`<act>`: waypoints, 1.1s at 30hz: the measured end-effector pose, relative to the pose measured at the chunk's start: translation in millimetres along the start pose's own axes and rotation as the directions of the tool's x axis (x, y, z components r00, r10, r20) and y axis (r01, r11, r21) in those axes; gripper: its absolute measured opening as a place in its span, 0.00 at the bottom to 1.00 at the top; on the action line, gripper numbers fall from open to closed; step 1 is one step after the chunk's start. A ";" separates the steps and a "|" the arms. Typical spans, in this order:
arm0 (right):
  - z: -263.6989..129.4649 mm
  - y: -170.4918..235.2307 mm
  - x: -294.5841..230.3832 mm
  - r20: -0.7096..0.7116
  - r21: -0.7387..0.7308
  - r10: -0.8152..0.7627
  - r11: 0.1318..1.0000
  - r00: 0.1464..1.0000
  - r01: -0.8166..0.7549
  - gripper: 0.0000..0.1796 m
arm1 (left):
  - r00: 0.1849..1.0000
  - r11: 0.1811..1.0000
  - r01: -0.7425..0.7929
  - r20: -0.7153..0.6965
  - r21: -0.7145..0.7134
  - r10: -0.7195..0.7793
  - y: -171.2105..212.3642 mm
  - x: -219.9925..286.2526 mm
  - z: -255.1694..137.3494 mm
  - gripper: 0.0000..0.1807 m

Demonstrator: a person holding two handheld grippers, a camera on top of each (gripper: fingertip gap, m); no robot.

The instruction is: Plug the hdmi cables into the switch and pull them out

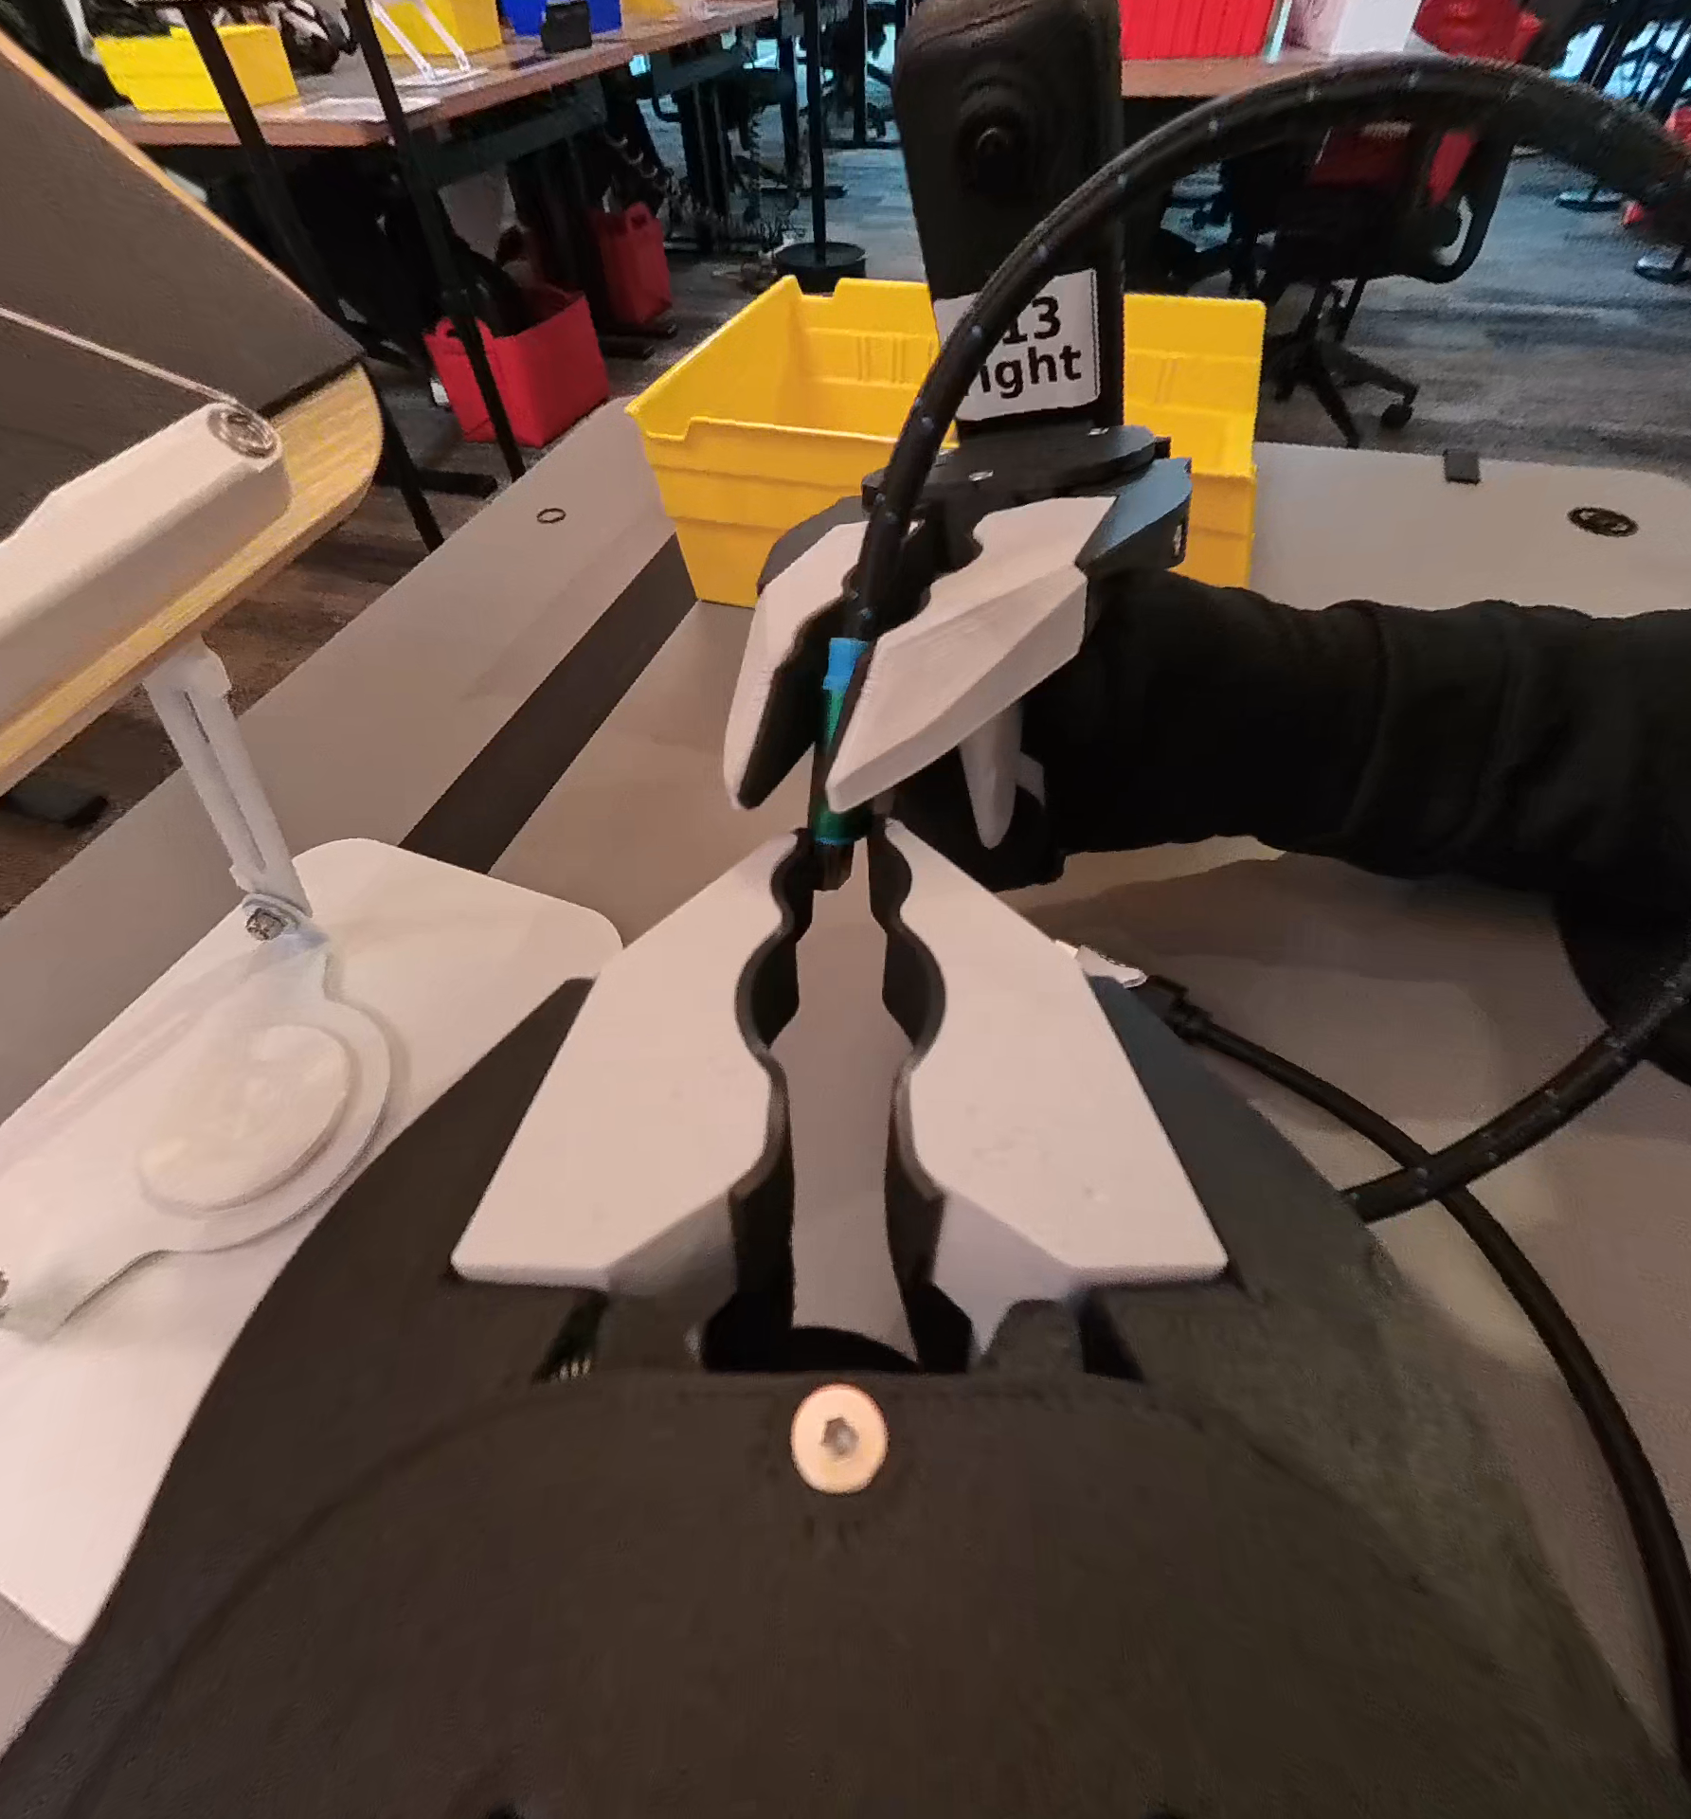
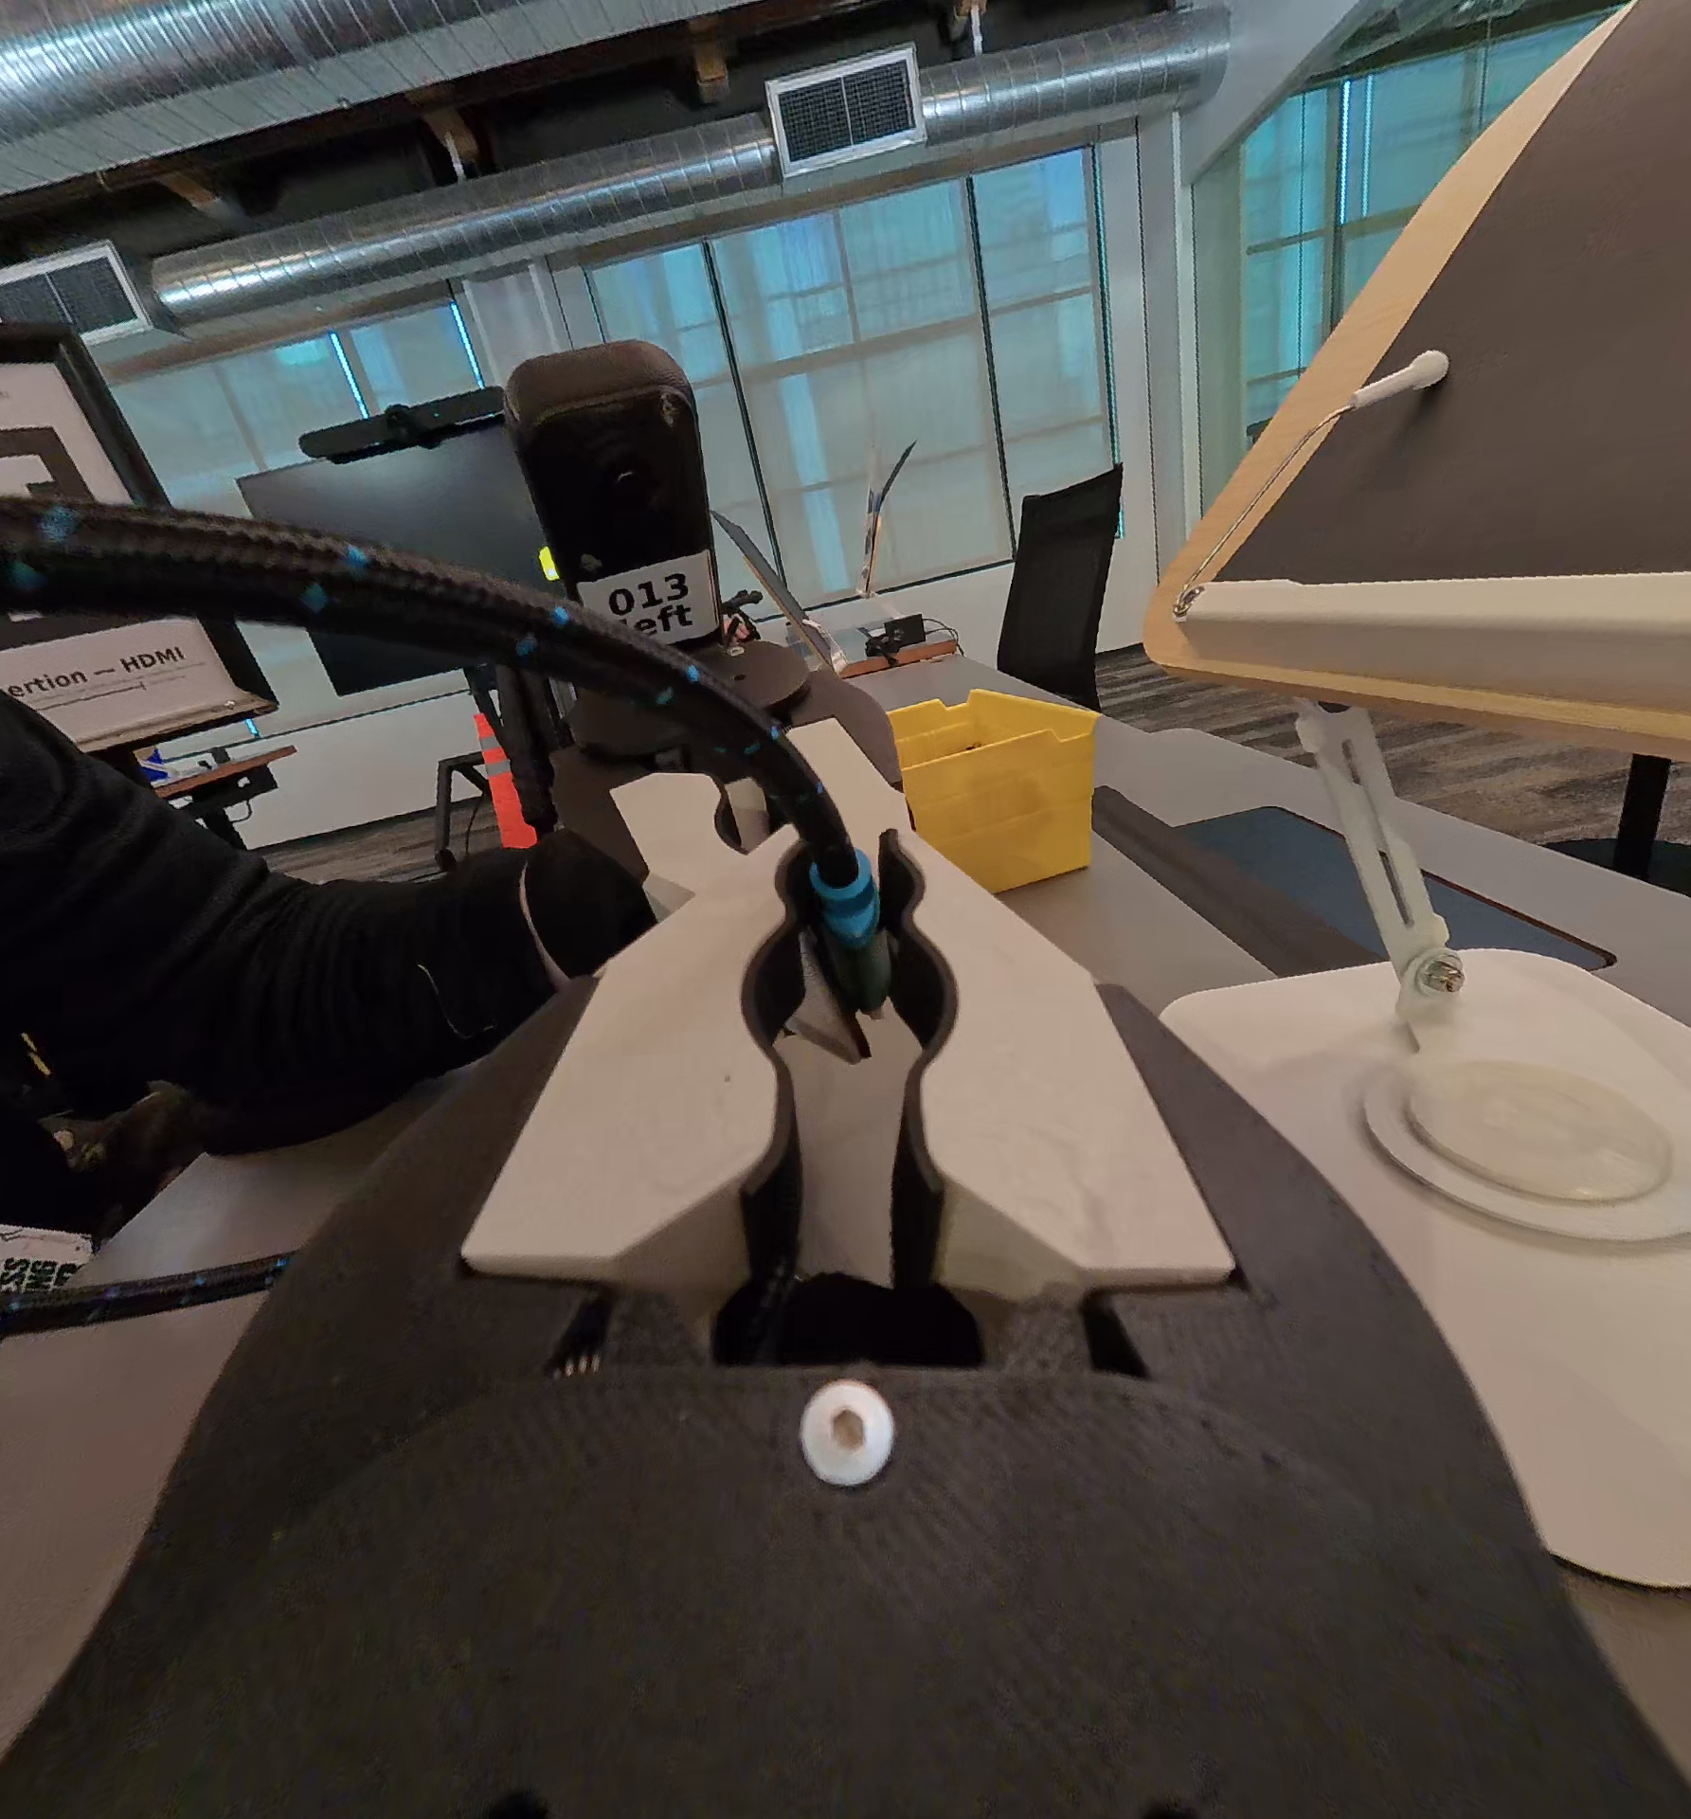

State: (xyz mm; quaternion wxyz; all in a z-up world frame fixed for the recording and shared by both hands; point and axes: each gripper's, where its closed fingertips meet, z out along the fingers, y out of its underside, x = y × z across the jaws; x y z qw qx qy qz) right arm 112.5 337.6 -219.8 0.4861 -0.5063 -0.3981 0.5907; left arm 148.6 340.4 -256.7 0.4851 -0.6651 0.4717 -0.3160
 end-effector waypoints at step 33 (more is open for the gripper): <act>-32.8 -50.5 -7.4 -0.079 0.067 -0.171 0.982 0.982 0.176 0.18 | 0.550 0.729 -0.416 0.488 -0.543 0.677 19.7 -92.1 -48.1 0.03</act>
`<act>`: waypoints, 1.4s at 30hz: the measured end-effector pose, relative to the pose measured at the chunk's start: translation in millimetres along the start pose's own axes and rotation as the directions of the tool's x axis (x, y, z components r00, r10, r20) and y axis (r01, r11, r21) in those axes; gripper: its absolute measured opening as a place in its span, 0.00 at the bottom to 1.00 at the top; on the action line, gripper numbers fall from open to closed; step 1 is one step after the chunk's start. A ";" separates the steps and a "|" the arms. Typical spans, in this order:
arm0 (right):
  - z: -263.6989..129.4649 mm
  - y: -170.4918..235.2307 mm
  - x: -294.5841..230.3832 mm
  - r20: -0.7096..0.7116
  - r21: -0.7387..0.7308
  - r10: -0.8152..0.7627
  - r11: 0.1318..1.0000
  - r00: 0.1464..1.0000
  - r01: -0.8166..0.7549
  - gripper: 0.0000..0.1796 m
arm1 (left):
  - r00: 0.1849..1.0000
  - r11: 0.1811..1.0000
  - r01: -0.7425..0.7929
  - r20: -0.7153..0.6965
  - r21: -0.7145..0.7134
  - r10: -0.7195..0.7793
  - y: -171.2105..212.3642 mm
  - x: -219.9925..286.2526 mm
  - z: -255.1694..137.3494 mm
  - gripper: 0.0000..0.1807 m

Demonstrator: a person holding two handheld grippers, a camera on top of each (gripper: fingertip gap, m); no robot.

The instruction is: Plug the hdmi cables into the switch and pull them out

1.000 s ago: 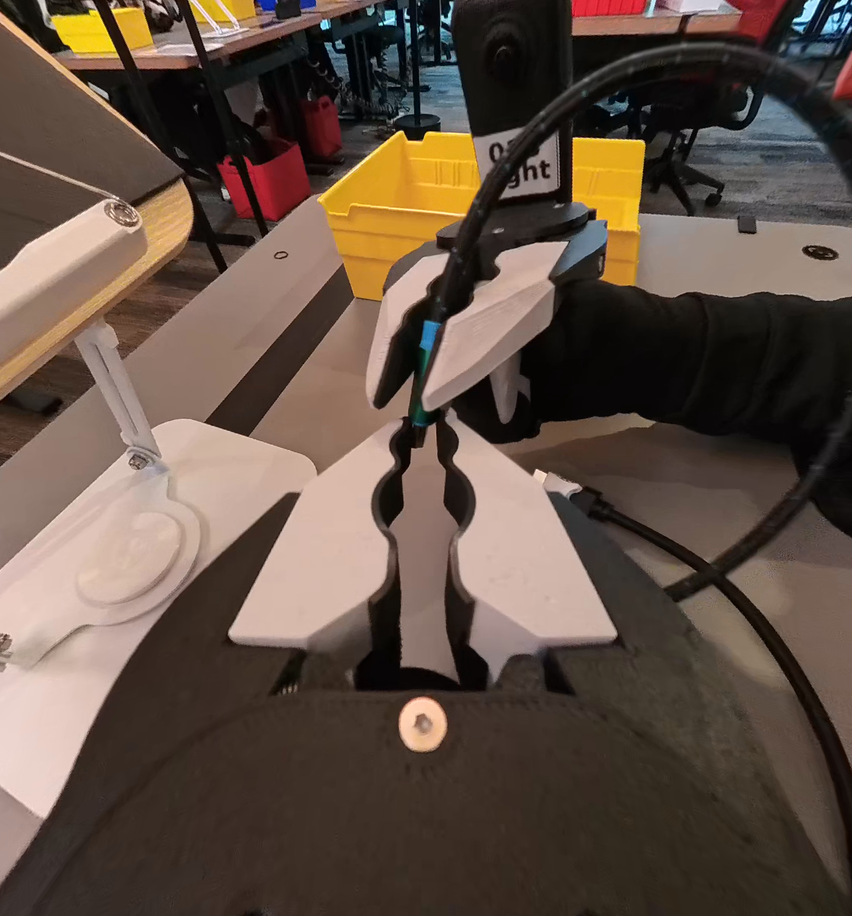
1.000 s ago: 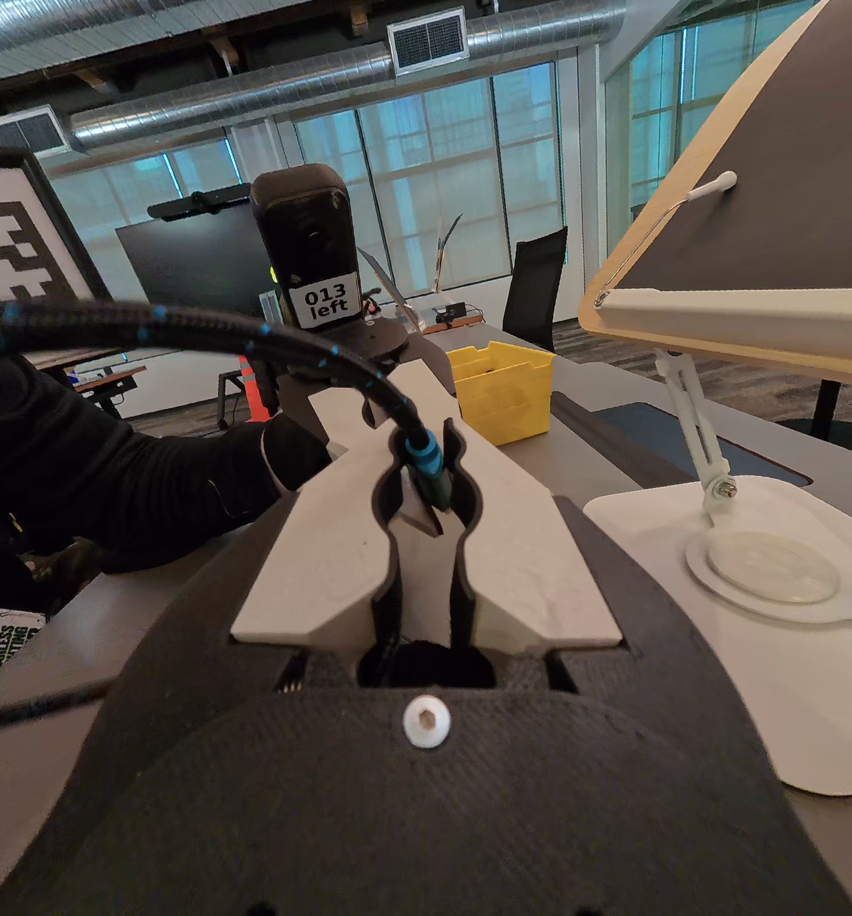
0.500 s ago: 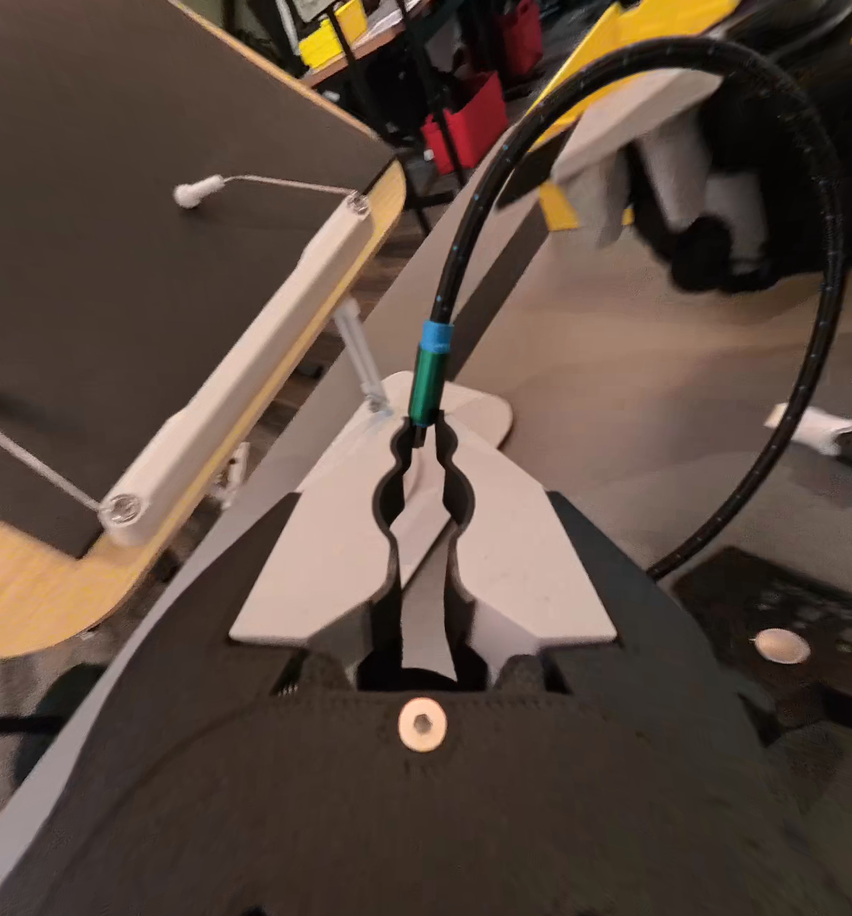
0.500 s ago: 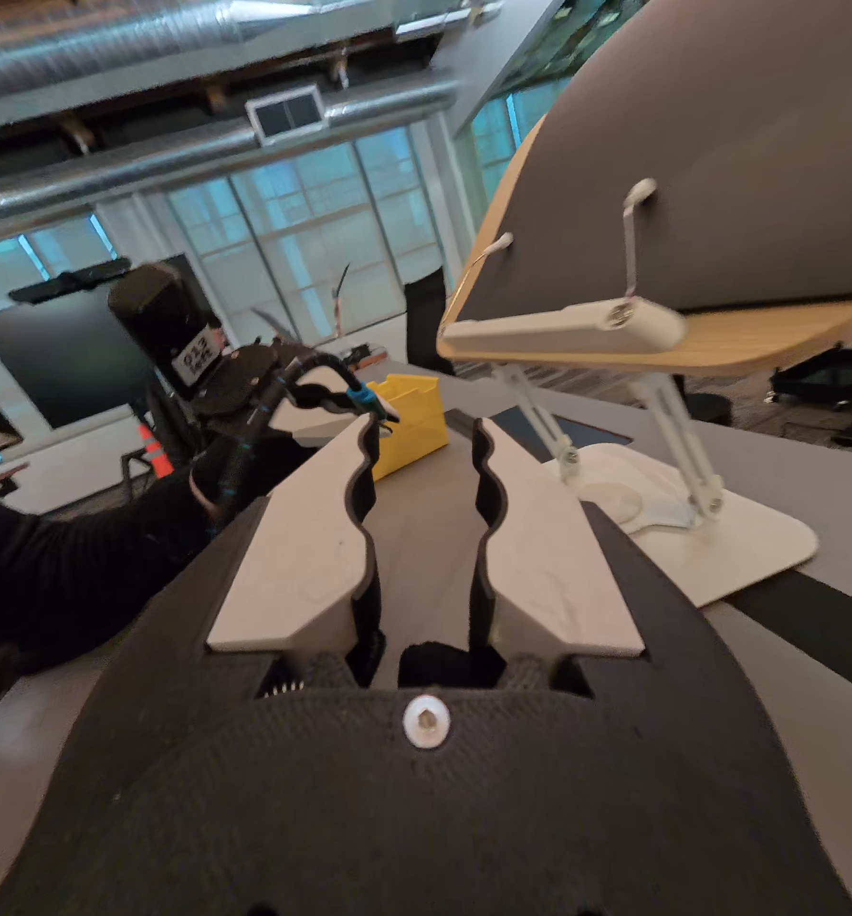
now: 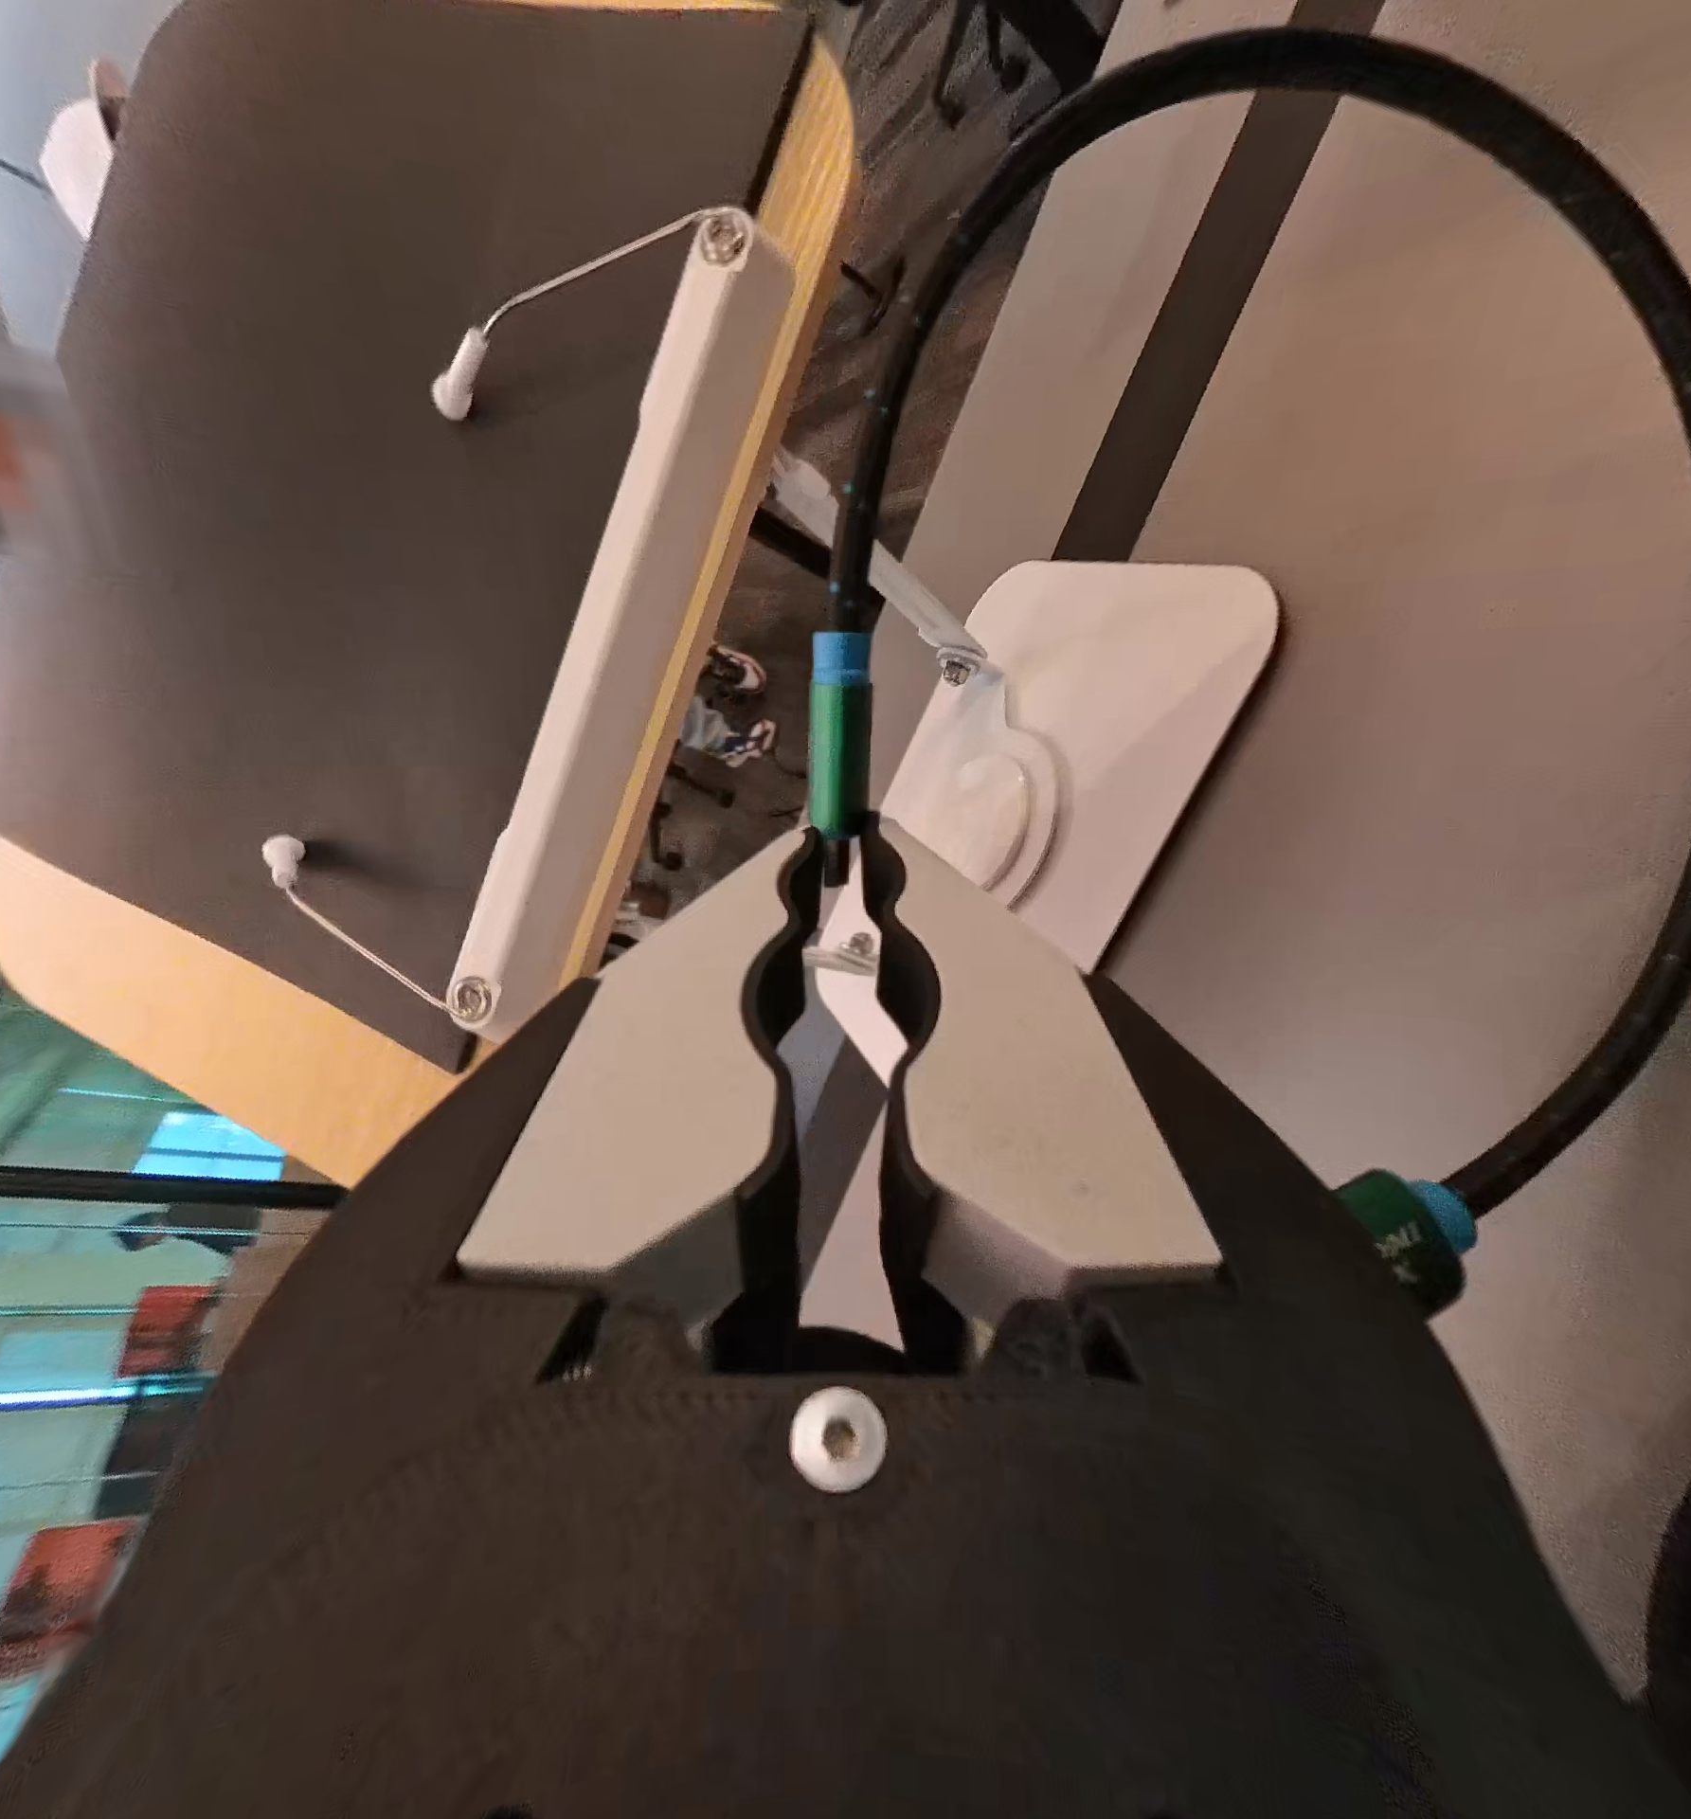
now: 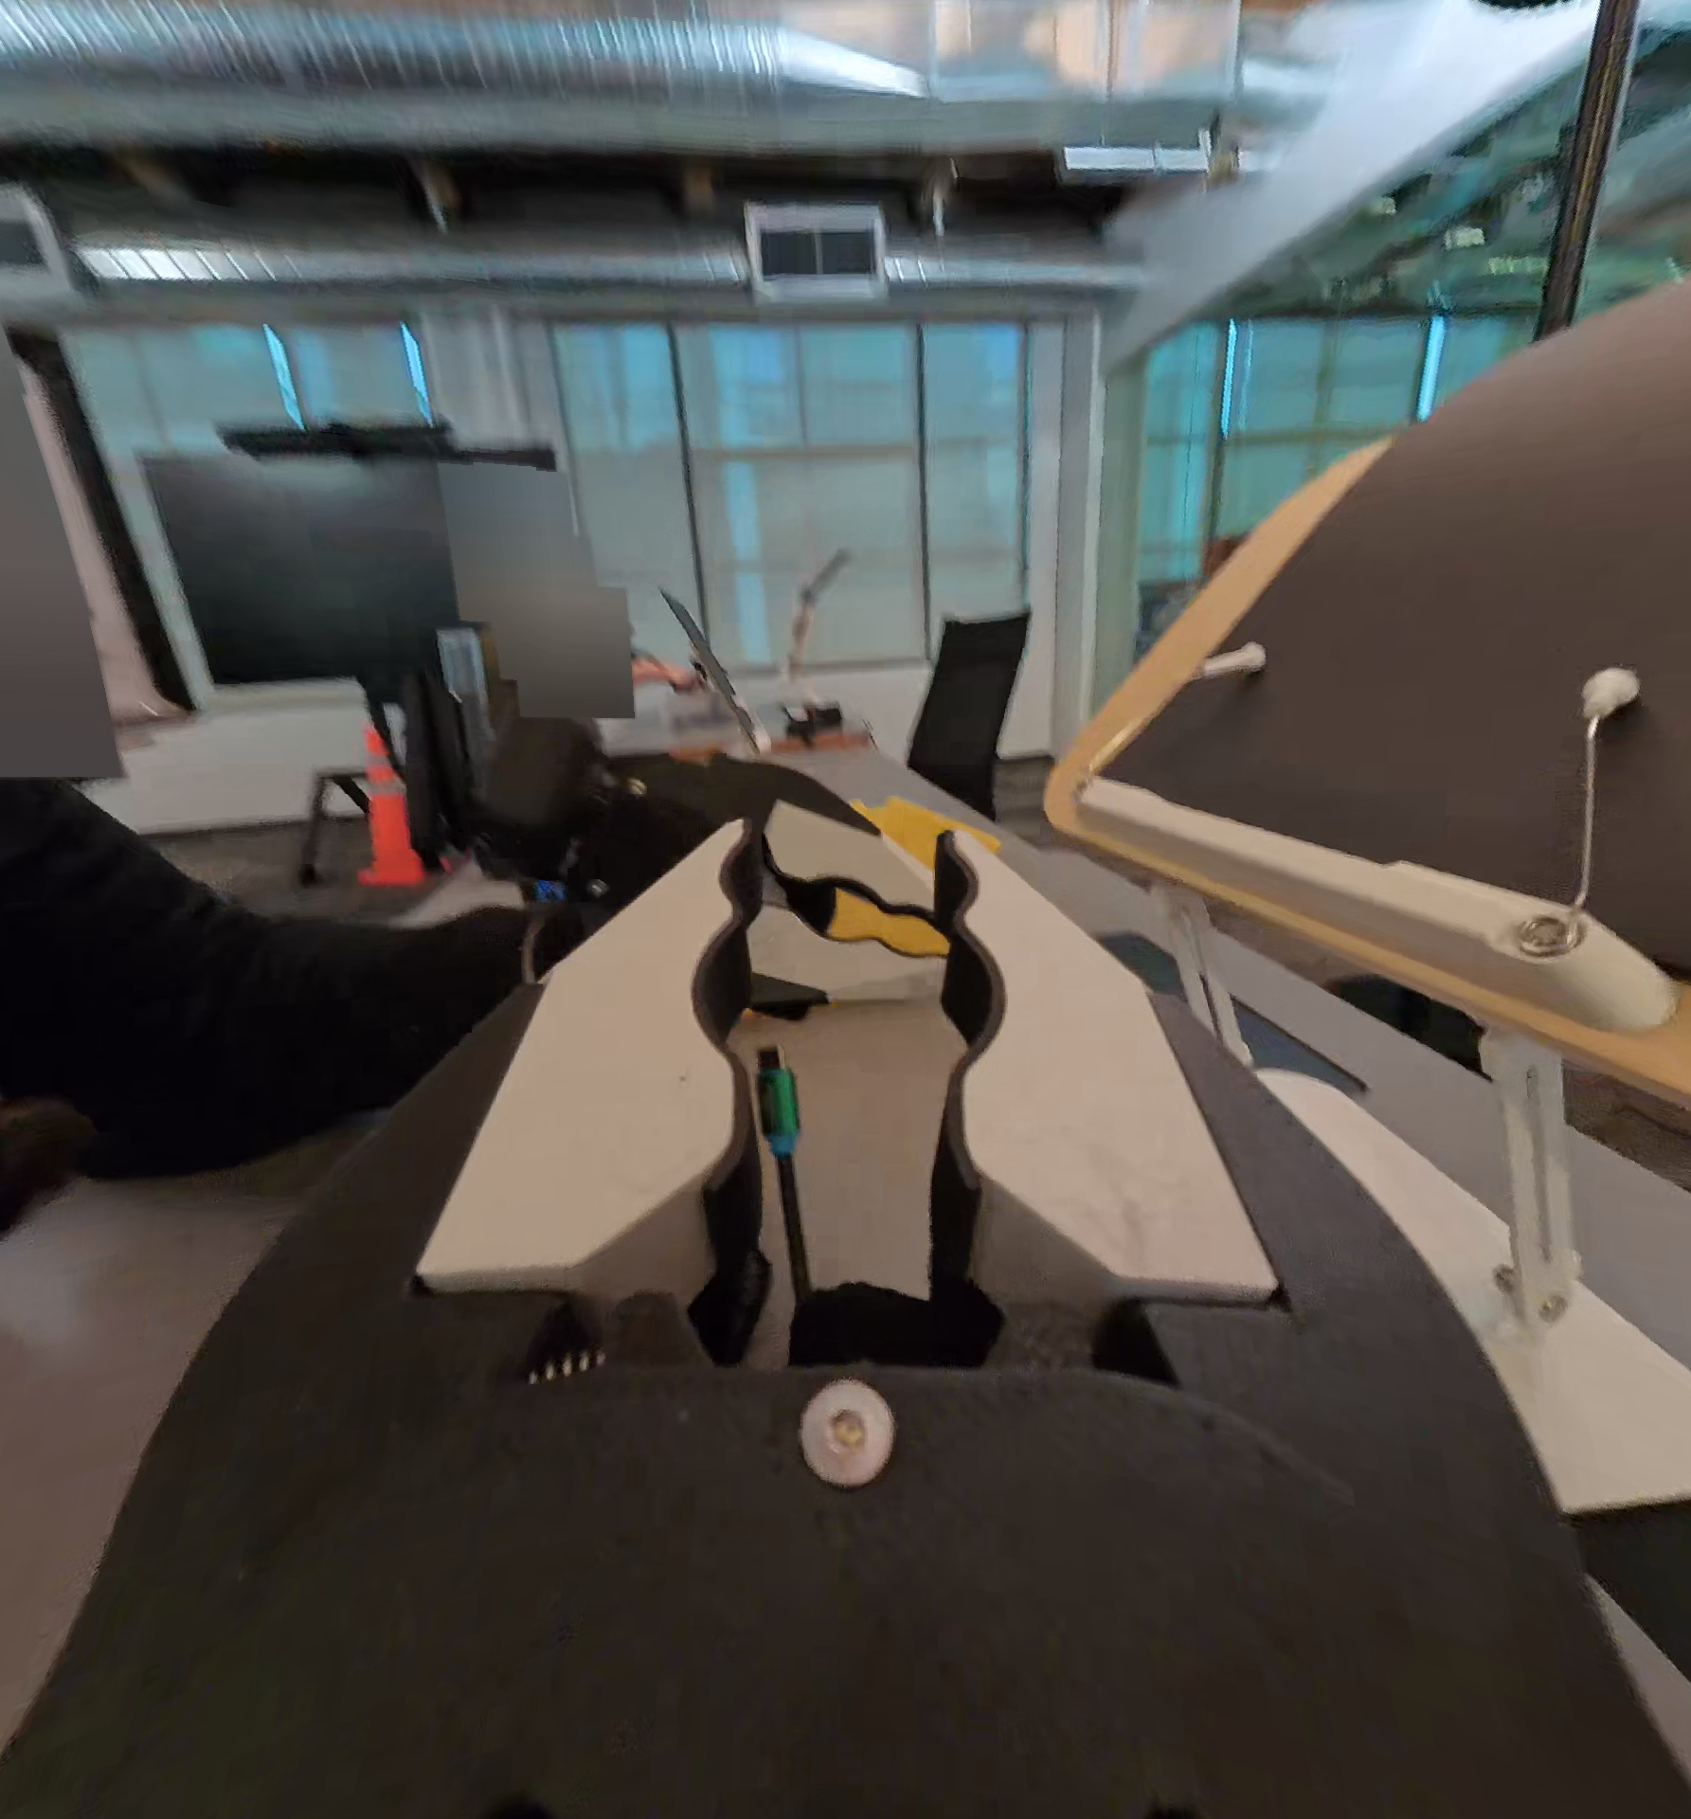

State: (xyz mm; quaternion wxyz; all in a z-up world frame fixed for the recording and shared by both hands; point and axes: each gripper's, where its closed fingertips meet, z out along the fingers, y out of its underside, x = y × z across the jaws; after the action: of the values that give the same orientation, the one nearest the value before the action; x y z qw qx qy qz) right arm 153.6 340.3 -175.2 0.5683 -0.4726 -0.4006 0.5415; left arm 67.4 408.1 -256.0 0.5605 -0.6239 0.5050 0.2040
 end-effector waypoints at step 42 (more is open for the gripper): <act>0.9 79.8 42.8 -0.158 -0.642 -0.588 0.672 0.794 0.369 0.08 | 0.912 0.965 0.250 -0.354 0.074 -0.209 -25.9 47.5 -3.0 0.11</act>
State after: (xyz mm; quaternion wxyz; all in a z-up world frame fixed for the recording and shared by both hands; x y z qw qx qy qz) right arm 137.8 380.3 -254.9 0.5816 -0.5869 -0.5487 0.1272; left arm 108.0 382.7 -281.3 0.5197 -0.6707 0.5291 -0.0055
